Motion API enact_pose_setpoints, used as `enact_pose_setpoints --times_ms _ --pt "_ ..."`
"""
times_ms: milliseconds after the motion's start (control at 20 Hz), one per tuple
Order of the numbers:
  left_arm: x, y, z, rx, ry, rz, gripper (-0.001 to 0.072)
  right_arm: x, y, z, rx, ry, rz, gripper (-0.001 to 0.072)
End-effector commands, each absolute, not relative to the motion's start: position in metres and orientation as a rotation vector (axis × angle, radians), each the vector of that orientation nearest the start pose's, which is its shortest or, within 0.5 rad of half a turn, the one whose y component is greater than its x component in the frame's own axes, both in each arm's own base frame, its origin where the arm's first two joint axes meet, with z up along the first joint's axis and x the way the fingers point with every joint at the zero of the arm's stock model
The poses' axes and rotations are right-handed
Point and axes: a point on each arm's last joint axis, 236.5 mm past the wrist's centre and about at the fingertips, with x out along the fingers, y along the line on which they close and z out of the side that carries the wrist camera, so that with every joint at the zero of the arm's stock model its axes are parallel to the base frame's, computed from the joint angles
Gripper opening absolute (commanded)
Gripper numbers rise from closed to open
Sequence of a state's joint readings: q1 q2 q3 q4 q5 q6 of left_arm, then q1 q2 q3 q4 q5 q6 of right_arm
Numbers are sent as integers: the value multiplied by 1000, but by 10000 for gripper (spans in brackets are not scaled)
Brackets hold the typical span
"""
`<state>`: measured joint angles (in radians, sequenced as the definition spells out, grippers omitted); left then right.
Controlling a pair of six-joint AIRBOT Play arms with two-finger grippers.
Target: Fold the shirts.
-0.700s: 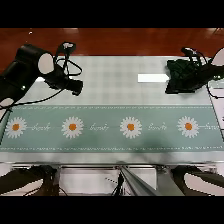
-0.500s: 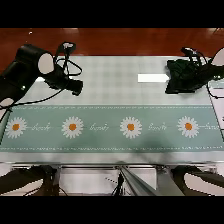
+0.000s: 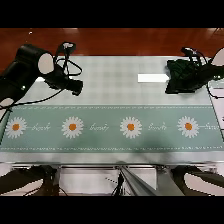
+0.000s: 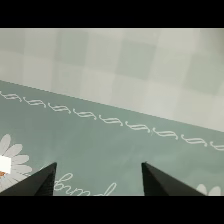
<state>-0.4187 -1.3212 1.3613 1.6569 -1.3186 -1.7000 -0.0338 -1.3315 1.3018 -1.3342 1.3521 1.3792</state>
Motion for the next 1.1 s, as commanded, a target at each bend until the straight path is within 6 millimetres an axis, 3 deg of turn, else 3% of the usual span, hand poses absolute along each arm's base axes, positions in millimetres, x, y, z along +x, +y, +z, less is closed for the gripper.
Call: enact_pose_setpoints --times_ms 0,150,300,350,500,600,800,1050 --pt "369 -143 53 227 1253 -221 694 376 41 33 66 1349 258 580" --pt "370 -143 53 226 1251 -221 695 379 43 34 80 1334 256 580" --pt "375 -146 52 223 1234 -226 695 407 41 42 84 1213 232 579" --pt "376 -146 51 224 1235 -226 695 423 32 46 66 1147 190 579" --pt "383 -146 52 251 1204 -249 695 477 -35 75 98 890 -120 579" --pt "384 -144 52 247 1205 -245 694 494 -75 86 176 782 -232 579" --pt "384 -143 52 246 1206 -243 695 496 -138 48 347 851 -349 604" --pt "384 -143 52 245 1206 -243 695 493 -163 -15 514 942 -398 605"
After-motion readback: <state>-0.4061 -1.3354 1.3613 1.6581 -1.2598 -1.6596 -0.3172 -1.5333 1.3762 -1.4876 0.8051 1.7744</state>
